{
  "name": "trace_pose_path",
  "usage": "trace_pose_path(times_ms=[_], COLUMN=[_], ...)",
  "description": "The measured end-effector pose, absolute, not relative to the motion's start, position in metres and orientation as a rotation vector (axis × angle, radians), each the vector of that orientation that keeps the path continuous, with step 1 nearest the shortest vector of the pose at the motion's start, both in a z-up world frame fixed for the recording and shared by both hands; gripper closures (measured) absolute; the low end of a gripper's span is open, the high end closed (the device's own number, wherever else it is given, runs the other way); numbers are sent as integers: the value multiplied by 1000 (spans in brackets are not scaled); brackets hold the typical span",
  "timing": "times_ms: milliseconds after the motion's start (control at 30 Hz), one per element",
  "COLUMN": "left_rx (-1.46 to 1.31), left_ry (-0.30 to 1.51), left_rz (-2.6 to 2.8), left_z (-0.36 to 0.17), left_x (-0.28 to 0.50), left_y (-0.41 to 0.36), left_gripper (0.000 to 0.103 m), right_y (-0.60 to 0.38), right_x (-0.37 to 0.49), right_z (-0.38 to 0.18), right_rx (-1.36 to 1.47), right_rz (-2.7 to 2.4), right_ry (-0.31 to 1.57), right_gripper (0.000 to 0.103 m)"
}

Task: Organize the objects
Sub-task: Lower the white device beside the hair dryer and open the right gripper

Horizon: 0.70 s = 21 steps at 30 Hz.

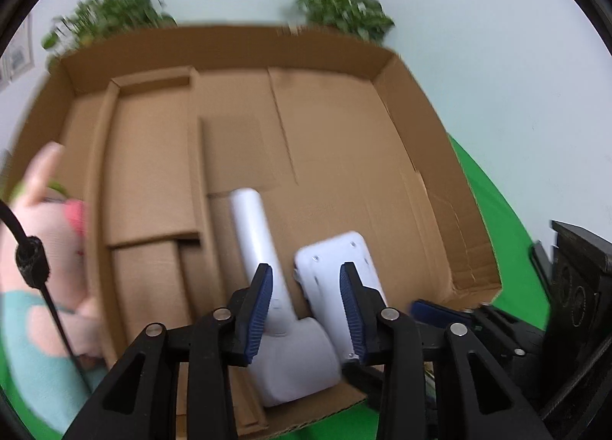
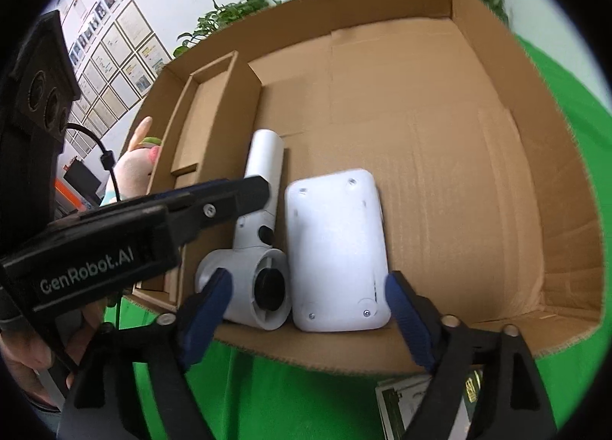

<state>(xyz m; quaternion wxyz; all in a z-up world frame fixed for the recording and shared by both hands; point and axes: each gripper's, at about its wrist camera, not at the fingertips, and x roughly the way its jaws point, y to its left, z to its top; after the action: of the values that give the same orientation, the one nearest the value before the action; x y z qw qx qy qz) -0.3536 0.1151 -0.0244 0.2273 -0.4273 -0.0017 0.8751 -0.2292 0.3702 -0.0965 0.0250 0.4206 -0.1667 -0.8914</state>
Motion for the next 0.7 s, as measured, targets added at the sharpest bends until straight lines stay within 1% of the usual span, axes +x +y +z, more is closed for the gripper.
trace_pose_path(times_ms=[33, 67, 100, 133, 200, 233, 267, 300, 500, 700], left_rx=[-1122, -1086, -1014, -952, -834, -793, -755, -741, -741, -687], left_ry=[3, 9, 26, 39, 65, 78, 90, 89, -3, -31], left_rz=[2456, 2482, 2540, 2589, 2659, 2692, 2739, 2763, 2810, 2824], left_z=[-17, -12, -3, 4, 17, 22, 28, 31, 39, 43], left_x=[-345, -339, -326, -315, -295, -286, -277, -272, -245, -216], left_y=[111, 108, 104, 101, 94, 91, 87, 82, 61, 55], left_gripper=[63, 52, 37, 31, 17, 14, 7, 2, 2, 2], right_y=[369, 367, 366, 365, 364, 364, 363, 362, 345, 337], right_x=[-226, -222, -219, -215, -205, -201, -197, -193, -172, -155], right_z=[-94, -91, -88, -86, -80, -77, -73, -70, -52, -47], right_rx=[1298, 1293, 1288, 1271, 1237, 1222, 1199, 1181, 1087, 1051], right_rz=[-2787, -2822, -2840, -2861, -2914, -2935, -2955, -2968, -3030, -3023], right_ry=[-492, -461, -440, -414, -359, -335, -314, -299, -146, -115], right_gripper=[13, 8, 4, 0, 1, 1, 1, 1, 1, 1])
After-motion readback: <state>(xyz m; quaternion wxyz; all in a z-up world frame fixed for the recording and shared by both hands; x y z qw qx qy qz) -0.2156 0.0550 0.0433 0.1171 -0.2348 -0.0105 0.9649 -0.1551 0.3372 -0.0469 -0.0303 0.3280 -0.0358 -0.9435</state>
